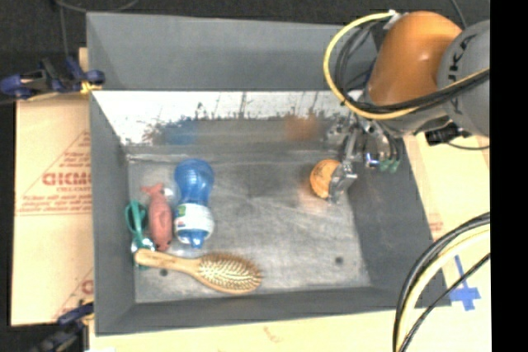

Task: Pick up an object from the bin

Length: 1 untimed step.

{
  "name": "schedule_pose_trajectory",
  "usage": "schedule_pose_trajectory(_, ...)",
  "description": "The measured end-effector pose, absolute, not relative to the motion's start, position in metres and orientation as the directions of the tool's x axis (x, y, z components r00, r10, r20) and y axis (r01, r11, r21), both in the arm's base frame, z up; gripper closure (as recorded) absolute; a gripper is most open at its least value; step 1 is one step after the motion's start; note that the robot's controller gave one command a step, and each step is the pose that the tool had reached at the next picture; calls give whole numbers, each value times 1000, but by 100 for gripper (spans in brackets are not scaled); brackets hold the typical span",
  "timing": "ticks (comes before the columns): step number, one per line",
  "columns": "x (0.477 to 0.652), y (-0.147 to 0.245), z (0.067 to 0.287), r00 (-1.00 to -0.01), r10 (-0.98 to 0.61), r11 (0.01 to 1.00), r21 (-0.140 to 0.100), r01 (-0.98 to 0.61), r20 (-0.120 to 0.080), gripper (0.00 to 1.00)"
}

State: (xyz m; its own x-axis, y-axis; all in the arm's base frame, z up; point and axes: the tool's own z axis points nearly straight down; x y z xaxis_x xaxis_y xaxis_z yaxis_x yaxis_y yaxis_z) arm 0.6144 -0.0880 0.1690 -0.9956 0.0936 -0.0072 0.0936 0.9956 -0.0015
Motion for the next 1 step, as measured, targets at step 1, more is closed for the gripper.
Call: schedule_pose_trajectory(1,612,-111,123,-992,-124,992,-2,-124,-8,0)
